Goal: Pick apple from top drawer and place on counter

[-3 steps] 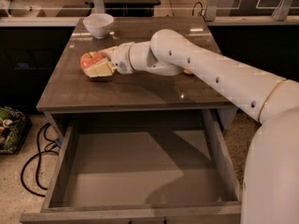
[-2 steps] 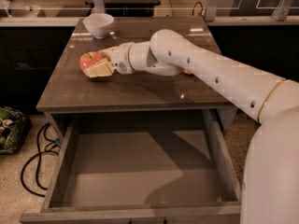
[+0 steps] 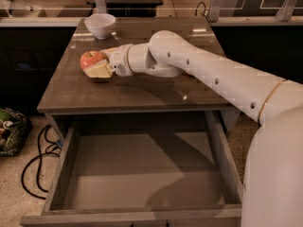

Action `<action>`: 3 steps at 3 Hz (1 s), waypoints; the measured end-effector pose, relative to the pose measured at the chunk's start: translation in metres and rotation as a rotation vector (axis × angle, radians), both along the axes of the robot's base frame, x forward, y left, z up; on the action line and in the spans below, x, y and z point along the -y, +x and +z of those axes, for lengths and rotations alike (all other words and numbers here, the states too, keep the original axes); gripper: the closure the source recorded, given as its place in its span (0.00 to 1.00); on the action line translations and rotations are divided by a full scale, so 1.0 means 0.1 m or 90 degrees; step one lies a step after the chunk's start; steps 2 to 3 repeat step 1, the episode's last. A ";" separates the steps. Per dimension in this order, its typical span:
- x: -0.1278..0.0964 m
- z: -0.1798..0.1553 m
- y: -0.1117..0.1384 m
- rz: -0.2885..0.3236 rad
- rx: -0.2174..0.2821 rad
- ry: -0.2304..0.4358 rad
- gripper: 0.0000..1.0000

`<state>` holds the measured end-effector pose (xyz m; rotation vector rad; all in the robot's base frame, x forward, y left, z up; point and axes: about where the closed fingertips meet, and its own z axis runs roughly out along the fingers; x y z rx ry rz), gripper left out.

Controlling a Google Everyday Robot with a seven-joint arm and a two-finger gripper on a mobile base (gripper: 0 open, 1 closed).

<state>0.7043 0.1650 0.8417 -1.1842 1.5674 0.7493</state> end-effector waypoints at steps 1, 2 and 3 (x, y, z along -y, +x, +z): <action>-0.03 -0.01 -0.01 0.003 -0.001 0.000 0.00; -0.03 -0.01 -0.01 0.003 -0.001 0.000 0.00; -0.03 -0.01 -0.01 0.003 -0.001 0.000 0.00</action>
Offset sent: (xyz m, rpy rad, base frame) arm 0.0000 0.0000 0.0000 0.0000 0.0000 0.0000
